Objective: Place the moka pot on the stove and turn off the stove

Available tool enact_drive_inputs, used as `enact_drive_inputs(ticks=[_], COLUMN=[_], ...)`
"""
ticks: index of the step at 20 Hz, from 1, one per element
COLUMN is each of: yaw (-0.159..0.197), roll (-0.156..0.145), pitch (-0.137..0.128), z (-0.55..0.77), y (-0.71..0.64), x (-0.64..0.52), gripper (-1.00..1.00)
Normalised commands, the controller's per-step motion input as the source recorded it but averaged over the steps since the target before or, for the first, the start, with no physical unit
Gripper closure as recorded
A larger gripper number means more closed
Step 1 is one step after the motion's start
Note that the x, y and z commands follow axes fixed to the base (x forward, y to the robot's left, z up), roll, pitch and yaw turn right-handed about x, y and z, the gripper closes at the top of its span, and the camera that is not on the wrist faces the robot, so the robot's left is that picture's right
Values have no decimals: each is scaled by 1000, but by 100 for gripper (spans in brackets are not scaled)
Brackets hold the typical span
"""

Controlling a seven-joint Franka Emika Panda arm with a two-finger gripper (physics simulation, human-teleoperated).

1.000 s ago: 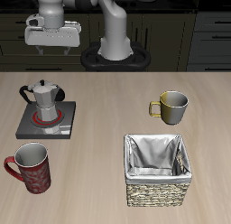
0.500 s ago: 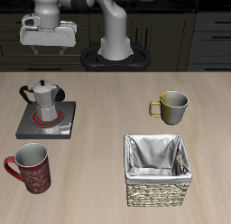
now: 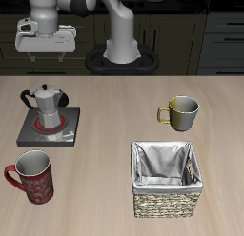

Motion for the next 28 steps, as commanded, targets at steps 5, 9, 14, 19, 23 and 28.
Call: enact_drive_inputs(ticks=[5, 9, 14, 19, 23, 28], yaw=[70, 112, 73, 60, 87, 43], roll=[31, -11, -3, -15, -37, -7], pitch=[30, 17, 9, 8, 6, 1], z=[-169, -240, -130, -63, -50, 17], y=[55, 39, 22, -24, -57, -99], x=[60, -8, -163, -116, -149, -11], gripper=[-100, -100, -100, -100, -100, -100])
